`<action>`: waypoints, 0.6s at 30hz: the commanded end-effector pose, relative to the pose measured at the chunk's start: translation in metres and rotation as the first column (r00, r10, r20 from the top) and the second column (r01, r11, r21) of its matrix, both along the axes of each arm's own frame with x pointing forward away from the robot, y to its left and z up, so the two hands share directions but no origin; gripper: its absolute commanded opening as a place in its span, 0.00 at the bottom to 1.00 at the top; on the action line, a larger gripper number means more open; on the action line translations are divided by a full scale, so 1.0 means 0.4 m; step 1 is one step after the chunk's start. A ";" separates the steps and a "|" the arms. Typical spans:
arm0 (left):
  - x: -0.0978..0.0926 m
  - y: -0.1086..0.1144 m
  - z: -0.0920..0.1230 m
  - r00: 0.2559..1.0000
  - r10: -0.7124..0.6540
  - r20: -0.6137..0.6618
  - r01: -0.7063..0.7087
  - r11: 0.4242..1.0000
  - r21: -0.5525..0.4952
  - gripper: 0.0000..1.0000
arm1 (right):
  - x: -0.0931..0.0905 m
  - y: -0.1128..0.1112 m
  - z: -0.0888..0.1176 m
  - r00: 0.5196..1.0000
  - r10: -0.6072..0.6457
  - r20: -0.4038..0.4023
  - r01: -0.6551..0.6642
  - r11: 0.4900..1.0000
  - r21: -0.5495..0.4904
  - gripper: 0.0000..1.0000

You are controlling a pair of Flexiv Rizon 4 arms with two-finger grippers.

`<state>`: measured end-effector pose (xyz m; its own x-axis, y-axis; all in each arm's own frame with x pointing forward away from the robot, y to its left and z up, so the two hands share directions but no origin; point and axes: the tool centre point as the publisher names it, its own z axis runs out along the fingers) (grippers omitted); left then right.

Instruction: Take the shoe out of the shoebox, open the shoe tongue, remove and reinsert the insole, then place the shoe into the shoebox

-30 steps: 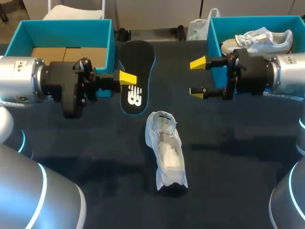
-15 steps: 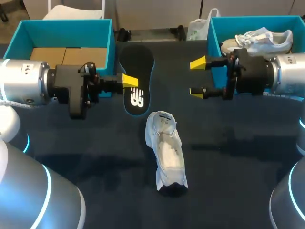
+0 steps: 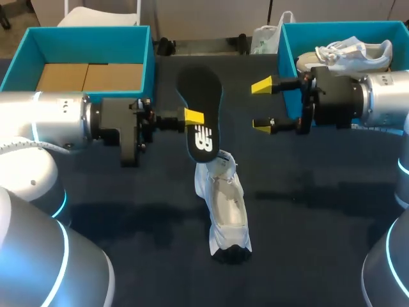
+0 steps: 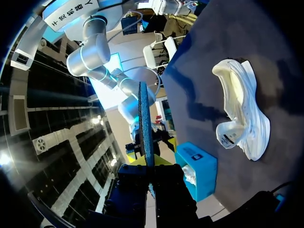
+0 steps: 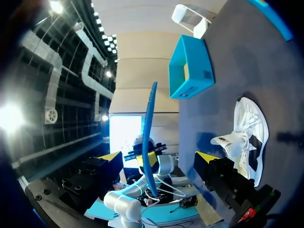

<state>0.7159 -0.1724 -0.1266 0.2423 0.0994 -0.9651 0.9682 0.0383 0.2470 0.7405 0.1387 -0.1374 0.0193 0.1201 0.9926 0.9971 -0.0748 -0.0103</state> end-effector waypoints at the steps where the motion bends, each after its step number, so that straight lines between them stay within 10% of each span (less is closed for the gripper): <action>1: 0.002 -0.009 0.007 1.000 0.002 0.000 -0.002 1.000 0.008 0.00 | 0.009 0.012 0.001 1.000 0.002 -0.002 -0.002 1.000 -0.005 1.00; 18: 0.006 -0.035 -0.049 1.000 0.026 -0.017 -0.026 1.000 0.005 0.00 | 0.035 0.056 -0.021 0.999 0.040 0.009 -0.040 0.998 -0.038 1.00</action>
<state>0.7184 -0.1802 -0.1429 0.2196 0.1159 -0.9687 0.9725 0.0532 0.2268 0.7478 0.1521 -0.1406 0.0021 0.1581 0.9874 0.9991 -0.0420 0.0046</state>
